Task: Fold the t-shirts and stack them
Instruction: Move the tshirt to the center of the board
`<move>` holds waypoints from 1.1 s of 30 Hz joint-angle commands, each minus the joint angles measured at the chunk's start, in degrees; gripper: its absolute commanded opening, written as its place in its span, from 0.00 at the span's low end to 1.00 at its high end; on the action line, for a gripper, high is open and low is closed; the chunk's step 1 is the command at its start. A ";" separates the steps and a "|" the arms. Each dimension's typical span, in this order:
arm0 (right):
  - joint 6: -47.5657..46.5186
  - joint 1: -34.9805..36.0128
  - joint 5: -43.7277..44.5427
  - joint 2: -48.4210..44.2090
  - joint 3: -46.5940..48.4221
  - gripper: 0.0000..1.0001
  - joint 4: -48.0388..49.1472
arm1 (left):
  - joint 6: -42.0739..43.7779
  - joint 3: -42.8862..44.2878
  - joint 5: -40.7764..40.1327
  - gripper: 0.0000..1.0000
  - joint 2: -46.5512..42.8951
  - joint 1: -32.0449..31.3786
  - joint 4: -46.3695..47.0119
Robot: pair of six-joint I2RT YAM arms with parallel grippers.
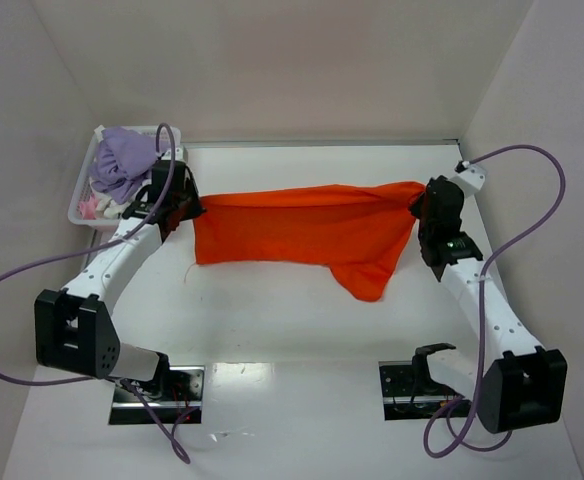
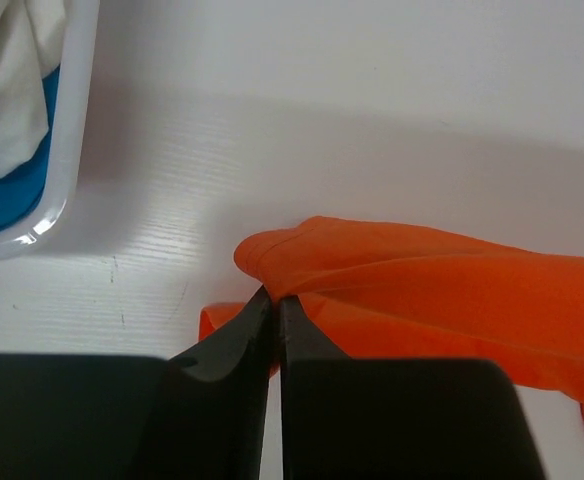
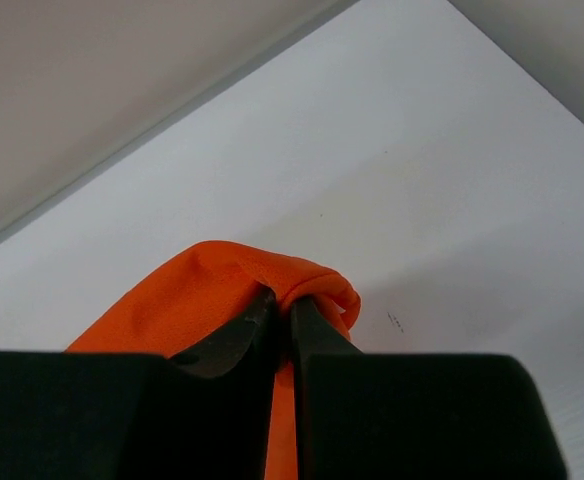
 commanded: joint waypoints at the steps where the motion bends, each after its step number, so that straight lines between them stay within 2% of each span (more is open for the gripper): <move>1: -2.65 -0.90 -2.41 3.47 2.97 0.13 3.94 | 1.85 2.67 -0.18 0.10 0.48 1.45 3.54; 2: -2.65 -0.90 -3.20 4.17 3.49 0.16 3.94 | 1.85 2.68 -0.17 0.13 1.00 2.06 4.07; 4: -3.27 -0.90 -4.61 5.40 4.10 0.37 3.33 | 2.38 3.20 1.15 0.34 1.01 2.07 4.07; 5: -3.27 -0.90 -5.40 5.41 4.11 0.52 3.33 | 3.08 3.20 1.67 0.43 1.01 2.07 4.07; 6: -3.79 -0.90 -5.93 5.41 4.11 0.74 2.72 | 3.08 3.21 1.67 0.53 1.01 2.07 4.59; 7: -4.32 -0.90 -6.46 4.80 4.63 0.81 2.19 | 3.08 3.21 1.67 0.79 1.01 2.07 4.60; 9: -4.32 -0.90 -6.46 4.19 5.24 0.89 0.00 | 4.31 4.60 2.63 0.93 1.01 2.07 4.07; 10: -3.63 -0.90 -6.46 4.18 5.25 0.99 -1.32 | 4.31 4.61 3.68 0.98 1.01 2.07 3.37; 13: -0.48 -0.90 -6.46 1.11 5.26 0.99 -6.93 | 4.84 5.14 4.22 1.00 0.21 2.07 2.14; 18: 7.35 -0.37 -11.28 -6.88 -0.45 0.99 -13.89 | 4.31 0.23 7.12 1.00 -4.26 2.07 0.38; 20: 13.30 2.16 -10.43 -6.89 -1.86 0.92 -18.17 | 2.83 -2.58 7.64 1.00 -5.32 2.07 0.38; 24: 19.47 4.38 -12.78 -5.22 -5.72 0.86 -20.14 | 2.29 -3.74 8.26 1.00 -6.55 2.07 0.38; 26: 21.68 4.91 -15.25 -5.22 -9.66 0.84 -20.14 | 2.29 -3.22 8.26 1.00 -6.55 2.07 0.38; 29: 23.45 4.91 -14.11 -9.26 -13.45 0.80 -20.93 | 2.29 -3.21 8.26 1.00 -6.55 2.07 0.38; 33: 24.76 4.91 -13.23 -9.63 -13.47 0.79 -24.44 | 2.29 -3.21 9.58 1.00 -6.03 2.07 0.90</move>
